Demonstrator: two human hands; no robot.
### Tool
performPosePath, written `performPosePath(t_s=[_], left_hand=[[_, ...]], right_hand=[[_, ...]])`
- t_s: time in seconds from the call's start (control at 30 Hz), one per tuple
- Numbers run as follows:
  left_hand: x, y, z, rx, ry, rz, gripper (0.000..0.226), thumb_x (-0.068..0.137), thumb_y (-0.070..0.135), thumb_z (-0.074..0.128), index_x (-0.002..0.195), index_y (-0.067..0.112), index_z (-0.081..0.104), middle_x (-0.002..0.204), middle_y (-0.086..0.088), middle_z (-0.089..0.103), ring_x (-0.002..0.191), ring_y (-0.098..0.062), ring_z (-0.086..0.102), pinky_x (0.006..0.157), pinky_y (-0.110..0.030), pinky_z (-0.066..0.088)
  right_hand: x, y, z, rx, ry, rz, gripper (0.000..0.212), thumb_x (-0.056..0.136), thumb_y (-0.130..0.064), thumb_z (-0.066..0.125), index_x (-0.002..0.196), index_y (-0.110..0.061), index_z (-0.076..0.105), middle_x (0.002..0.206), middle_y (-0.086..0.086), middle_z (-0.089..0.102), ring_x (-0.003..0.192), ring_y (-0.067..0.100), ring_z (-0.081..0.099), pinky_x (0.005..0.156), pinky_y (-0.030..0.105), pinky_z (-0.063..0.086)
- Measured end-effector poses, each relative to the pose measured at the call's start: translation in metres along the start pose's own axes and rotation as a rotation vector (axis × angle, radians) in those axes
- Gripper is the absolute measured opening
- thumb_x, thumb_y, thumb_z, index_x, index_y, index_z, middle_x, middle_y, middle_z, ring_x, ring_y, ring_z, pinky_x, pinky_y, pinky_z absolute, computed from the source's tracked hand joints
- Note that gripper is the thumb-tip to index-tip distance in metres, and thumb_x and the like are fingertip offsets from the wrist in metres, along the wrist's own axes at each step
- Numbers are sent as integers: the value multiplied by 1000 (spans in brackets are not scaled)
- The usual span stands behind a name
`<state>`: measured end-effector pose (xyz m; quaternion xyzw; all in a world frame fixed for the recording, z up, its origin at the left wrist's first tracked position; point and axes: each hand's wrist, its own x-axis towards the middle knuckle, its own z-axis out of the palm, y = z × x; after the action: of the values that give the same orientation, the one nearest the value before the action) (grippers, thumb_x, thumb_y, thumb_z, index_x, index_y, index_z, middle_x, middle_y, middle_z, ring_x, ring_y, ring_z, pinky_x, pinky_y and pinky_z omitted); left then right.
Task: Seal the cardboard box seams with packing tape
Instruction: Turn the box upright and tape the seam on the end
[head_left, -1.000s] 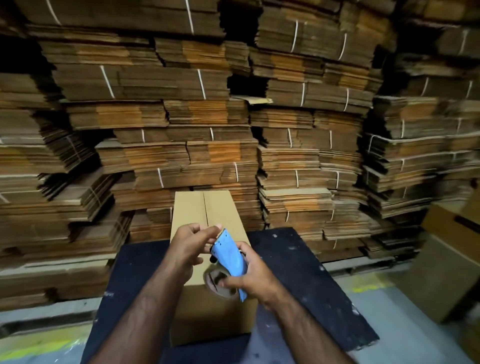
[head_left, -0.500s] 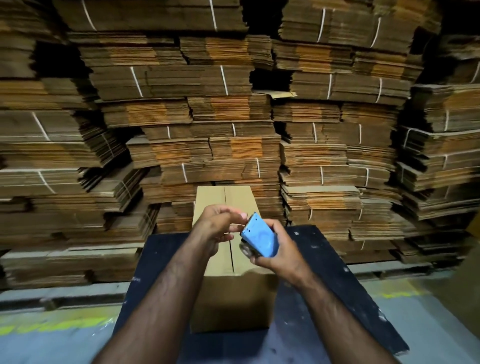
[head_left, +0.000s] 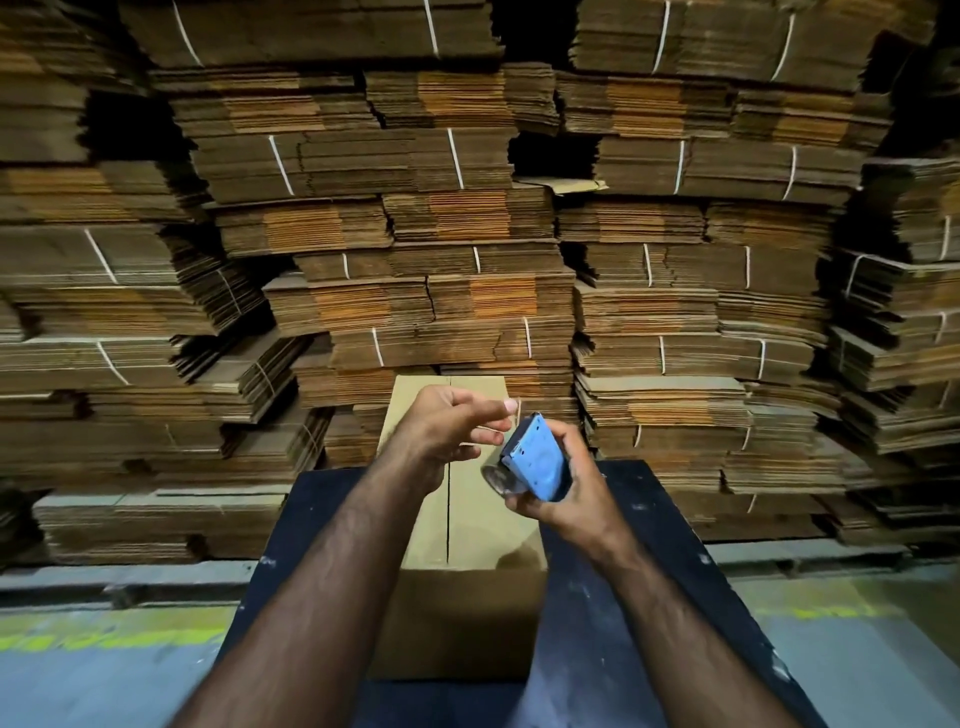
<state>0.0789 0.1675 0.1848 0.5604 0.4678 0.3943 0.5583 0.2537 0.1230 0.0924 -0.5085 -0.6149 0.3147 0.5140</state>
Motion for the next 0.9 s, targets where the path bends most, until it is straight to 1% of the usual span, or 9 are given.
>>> performPosePath(t_s=[0.03, 0.13, 0.23, 0.33, 0.43, 0.57, 0.63, 0.73, 0.9], left_hand=[[2, 0, 3, 39, 13, 21, 23, 78, 22, 83, 93, 6, 76, 81, -4, 77, 64, -10, 66, 68, -29, 48], [16, -4, 14, 153, 125, 113, 10, 78, 11, 82, 84, 8, 75, 77, -3, 76, 65, -12, 67, 64, -29, 51], [37, -11, 19, 206, 242, 202, 8, 79, 5, 80, 76, 9, 74, 72, -6, 74, 64, -16, 69, 67, -32, 58], [52, -17, 6, 196, 272, 179, 11, 80, 1, 77, 72, 6, 71, 63, -5, 69, 55, -12, 61, 56, -23, 50], [58, -30, -16, 115, 338, 134, 8, 78, 0, 78, 74, 1, 71, 56, -6, 65, 54, -18, 56, 57, -25, 44], [57, -49, -29, 78, 351, 89, 14, 81, -6, 73, 70, 2, 69, 50, -5, 60, 50, -18, 50, 56, -25, 40], [55, -59, -39, 43, 405, 78, 18, 81, -7, 73, 67, 4, 69, 49, -6, 59, 48, -18, 48, 55, -25, 37], [36, -81, -61, 17, 468, 19, 12, 81, -8, 72, 73, 0, 67, 45, 0, 60, 40, -7, 51, 48, -19, 41], [-9, -133, -99, 47, 576, -94, 16, 81, -7, 73, 69, 4, 68, 47, 3, 64, 41, -2, 56, 48, -17, 47]], right_hand=[[2, 1, -3, -16, -5, -3, 83, 65, -11, 91, 128, -41, 45, 116, -23, 59, 114, 5, 58, 87, 46, 58], [11, 5, -13, -81, -8, -17, 80, 65, -13, 90, 125, -42, 47, 112, -28, 57, 111, 2, 58, 84, 40, 59], [21, 1, -19, -275, -19, -78, 70, 68, -29, 86, 124, -40, 46, 107, -18, 60, 97, 8, 62, 75, 31, 58], [32, -1, -26, -516, -83, -147, 68, 72, -48, 76, 130, -38, 42, 109, -9, 62, 92, 13, 61, 71, 25, 52], [40, 7, -34, -671, -159, -185, 70, 74, -53, 74, 133, -39, 38, 113, -6, 62, 96, 16, 61, 77, 30, 55], [47, 15, -33, -683, -220, -219, 68, 72, -54, 73, 130, -37, 41, 108, -5, 67, 95, 19, 65, 77, 28, 52], [53, 11, -22, -663, -264, -195, 75, 66, -54, 72, 130, -40, 36, 104, 0, 68, 91, 24, 66, 76, 32, 54], [59, 11, -4, -690, -406, -245, 77, 59, -65, 63, 127, -42, 34, 101, 2, 69, 89, 29, 66, 74, 38, 54], [54, 27, 9, -696, -630, -247, 75, 59, -71, 70, 121, -40, 44, 84, -15, 62, 77, 15, 59, 68, 31, 49]])
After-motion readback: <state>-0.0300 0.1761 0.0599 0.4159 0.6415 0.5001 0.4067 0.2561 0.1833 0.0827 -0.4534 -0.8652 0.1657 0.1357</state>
